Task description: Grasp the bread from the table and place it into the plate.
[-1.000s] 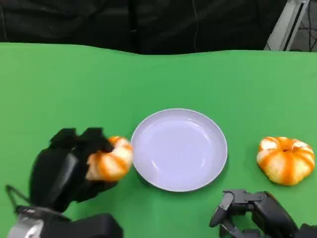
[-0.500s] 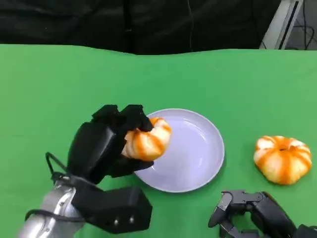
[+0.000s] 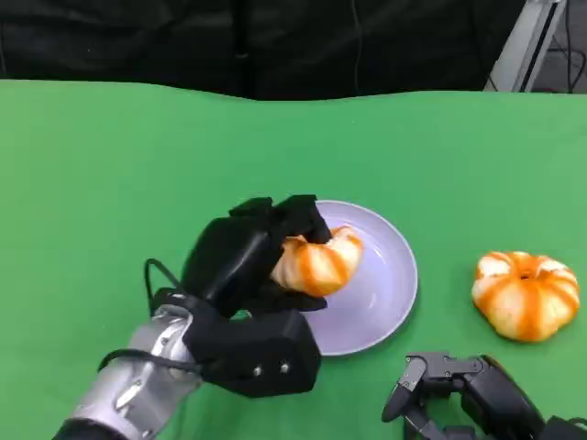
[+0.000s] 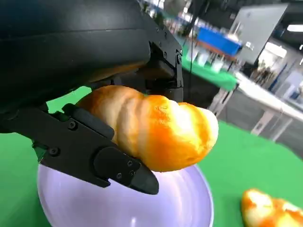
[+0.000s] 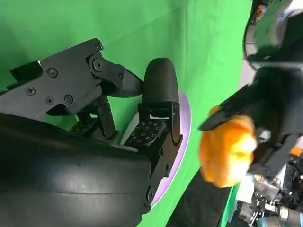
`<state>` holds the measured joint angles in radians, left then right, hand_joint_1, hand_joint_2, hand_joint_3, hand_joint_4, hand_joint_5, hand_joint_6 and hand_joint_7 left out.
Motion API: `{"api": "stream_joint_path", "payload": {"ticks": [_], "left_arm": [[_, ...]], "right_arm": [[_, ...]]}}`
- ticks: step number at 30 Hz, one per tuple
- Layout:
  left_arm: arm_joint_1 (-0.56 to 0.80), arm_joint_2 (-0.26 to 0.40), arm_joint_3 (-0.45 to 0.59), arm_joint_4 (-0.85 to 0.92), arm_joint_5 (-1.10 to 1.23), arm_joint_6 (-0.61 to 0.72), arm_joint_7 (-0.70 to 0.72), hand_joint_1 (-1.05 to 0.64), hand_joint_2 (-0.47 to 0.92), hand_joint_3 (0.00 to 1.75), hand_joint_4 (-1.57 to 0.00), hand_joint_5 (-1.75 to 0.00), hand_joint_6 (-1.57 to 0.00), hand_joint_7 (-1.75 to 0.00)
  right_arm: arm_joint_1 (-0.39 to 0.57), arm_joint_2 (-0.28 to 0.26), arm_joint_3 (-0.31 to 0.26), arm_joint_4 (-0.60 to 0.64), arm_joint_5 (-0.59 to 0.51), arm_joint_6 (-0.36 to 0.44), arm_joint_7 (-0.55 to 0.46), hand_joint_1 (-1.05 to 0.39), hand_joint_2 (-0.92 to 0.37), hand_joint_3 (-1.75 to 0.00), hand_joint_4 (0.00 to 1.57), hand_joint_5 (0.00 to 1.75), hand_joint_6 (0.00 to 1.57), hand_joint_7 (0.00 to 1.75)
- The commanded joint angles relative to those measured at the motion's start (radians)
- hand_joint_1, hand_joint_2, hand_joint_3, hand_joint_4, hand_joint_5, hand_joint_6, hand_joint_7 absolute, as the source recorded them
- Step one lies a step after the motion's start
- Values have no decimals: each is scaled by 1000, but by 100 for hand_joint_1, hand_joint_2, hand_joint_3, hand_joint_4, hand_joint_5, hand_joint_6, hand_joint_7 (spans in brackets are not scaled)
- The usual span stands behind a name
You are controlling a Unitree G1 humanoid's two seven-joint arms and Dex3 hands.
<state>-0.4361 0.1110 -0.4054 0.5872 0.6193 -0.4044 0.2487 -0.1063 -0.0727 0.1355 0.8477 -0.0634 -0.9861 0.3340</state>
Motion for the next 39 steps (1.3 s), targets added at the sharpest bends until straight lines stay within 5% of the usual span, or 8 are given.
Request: {"api": "stream_joint_path", "payload": {"ticks": [1, 20, 22, 24, 36, 37, 38, 39], "left_arm": [[-59, -22, -4, 80, -26, -14, -21, -10, 82, 0, -53, -174, -59, -145], [-218, -55, -17, 369, -53, -2, -94, -14, 78, 0, -68, -133, -80, -94], [-218, -53, -14, 373, -62, 5, -110, -24, 79, 0, -79, -82, -94, -37], [-218, -53, -12, 374, -64, 7, -115, -26, 79, 0, -84, -65, -102, -15], [-219, -52, -16, 374, -69, 8, -117, -26, 80, 0, -87, -59, -106, -5], [-220, -47, -19, 378, -68, 6, -132, -26, 80, 0, -87, -59, -107, -5], [-222, -37, -5, 378, -111, 0, -227, -38, 84, 0, -82, -32, -92, -2], [-224, -30, 7, 378, -147, -7, -303, -67, 88, 33, -58, -18, -63, -1]], "right_arm": [[8, -4, 3, -5, -2, 7, -3, -14, -65, -89, 82, 144, 89, 105], [14, 2, 4, -15, 9, 23, 5, -15, -65, -89, 81, 146, 88, 105], [15, 2, 4, -14, 8, 22, 4, -14, -65, -88, 80, 146, 88, 106], [15, 2, 4, -14, 7, 21, 4, -14, -65, -88, 80, 146, 87, 106], [15, 2, 4, -14, 7, 21, 4, -14, -65, -88, 80, 146, 87, 107], [15, 2, 4, -13, 8, 21, 5, -14, -65, -88, 80, 146, 87, 107], [14, 3, 4, -12, 8, 20, 5, -14, -65, -87, 80, 145, 87, 107], [14, 4, 4, -12, 9, 21, 5, -14, -65, -88, 81, 146, 87, 107]]}}
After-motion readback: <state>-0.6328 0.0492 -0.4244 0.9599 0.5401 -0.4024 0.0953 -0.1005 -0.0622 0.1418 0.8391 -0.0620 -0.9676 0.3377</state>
